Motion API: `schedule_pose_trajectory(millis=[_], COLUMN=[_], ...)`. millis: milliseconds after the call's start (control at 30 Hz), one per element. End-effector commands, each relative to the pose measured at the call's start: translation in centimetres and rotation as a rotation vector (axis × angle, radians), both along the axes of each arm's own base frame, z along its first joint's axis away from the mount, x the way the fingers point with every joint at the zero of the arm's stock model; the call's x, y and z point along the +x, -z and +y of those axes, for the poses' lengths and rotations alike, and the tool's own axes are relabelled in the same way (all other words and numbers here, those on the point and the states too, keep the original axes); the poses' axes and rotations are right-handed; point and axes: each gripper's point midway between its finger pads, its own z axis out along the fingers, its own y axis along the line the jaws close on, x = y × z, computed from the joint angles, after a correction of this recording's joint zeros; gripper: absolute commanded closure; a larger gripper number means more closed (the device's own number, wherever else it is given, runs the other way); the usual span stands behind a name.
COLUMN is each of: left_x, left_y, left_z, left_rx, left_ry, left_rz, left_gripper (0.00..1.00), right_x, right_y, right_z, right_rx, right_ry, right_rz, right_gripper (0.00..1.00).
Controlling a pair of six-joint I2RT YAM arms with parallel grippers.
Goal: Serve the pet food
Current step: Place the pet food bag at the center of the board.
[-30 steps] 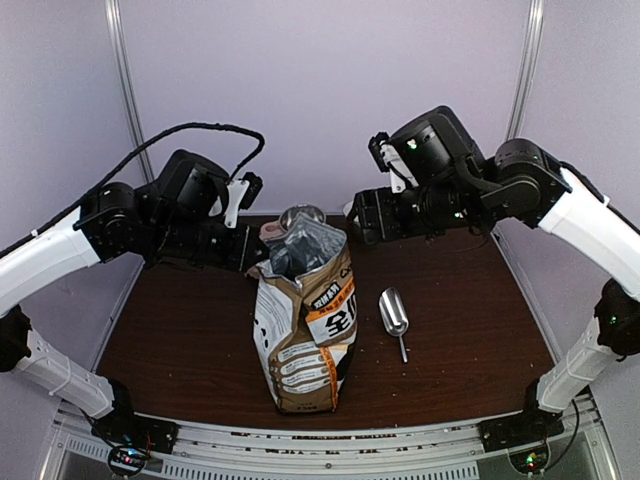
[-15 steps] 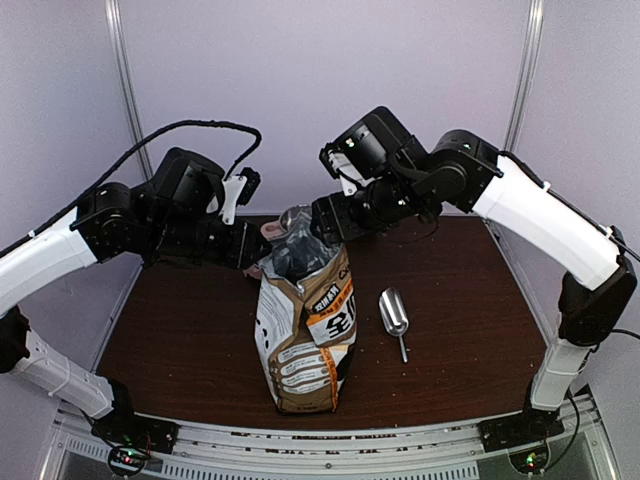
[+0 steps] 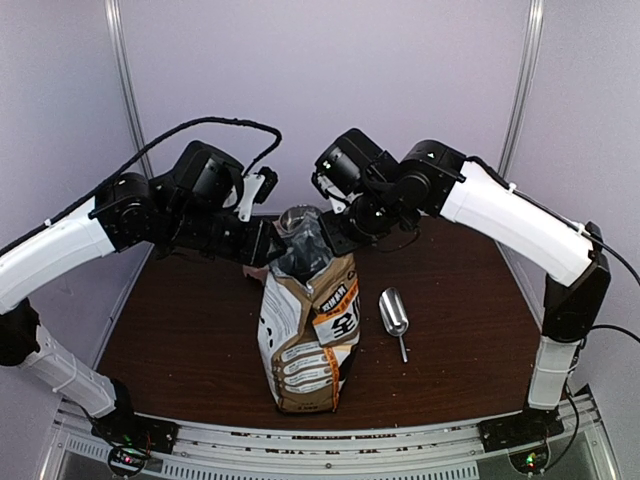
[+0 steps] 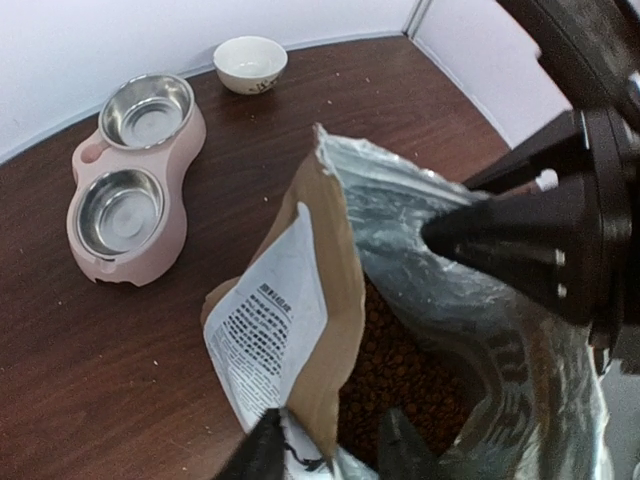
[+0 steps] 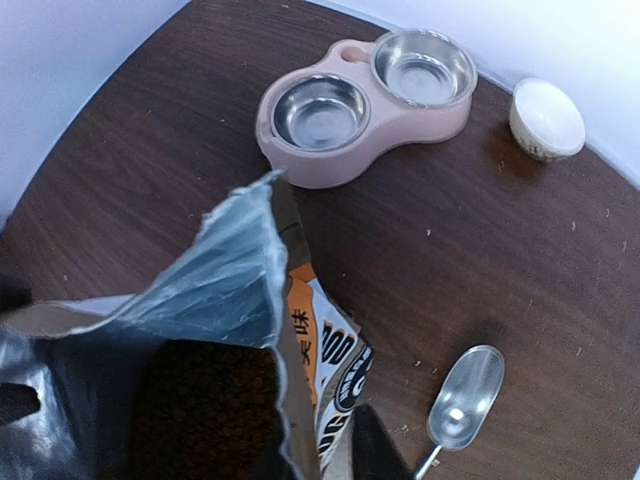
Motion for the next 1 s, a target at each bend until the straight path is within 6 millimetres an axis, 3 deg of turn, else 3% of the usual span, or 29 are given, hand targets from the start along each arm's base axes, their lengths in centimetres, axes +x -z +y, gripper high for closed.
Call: schedule_pose_trajectory(millis=[0, 67, 167, 400, 567, 667, 867, 967], left_x=[-1.1, -1.6, -2.3, -3.8, -4.7, -4.5, -3.0, -2.7], left_y=[-0.2, -0.3, -1.3, -6.3, -8.8, -9.0, -6.8, -6.0], left_z=[-1.5, -2.3, -4.3, -9.2, -11.8, -12.2, -11.0, -10.1], left_rx=[-0.048, -0.080, -0.166, -0.337, -0.427, -0.442, -0.374, -0.347], left_ry=[0.083, 0.119, 0.187, 0.330, 0.403, 0.396, 0.296, 0.259], left_rz=[0.056, 0.076, 0.098, 0.077, 0.071, 0.062, 0.043, 0.028], left_gripper=[0.86, 0.99, 1.00, 1.00, 1.00, 1.00, 0.99, 0.87], right_x=[0.6, 0.8, 0.9, 1.3, 1.7, 2.0, 2.1, 2.1], right_y=[-1.5, -2.0, -2.8, -5.9, -6.0, -5.8, -4.9, -4.6], right_z=[-2.5, -3.3, -4.6, -9.4, -11.8, -12.1, -10.3, -9.5], right_rx=[-0.009, -0.011, -0.018, -0.034, -0.069, -0.072, -0.018, 0.012], right_ry=[0.051, 0.063, 0.081, 0.132, 0.141, 0.139, 0.099, 0.085], right_rz=[-0.043, -0.058, -0.080, -0.141, -0.147, -0.144, -0.106, -0.091], right_gripper=[0.96, 1.00, 1.00, 1.00, 1.00, 1.00, 1.00, 0.94])
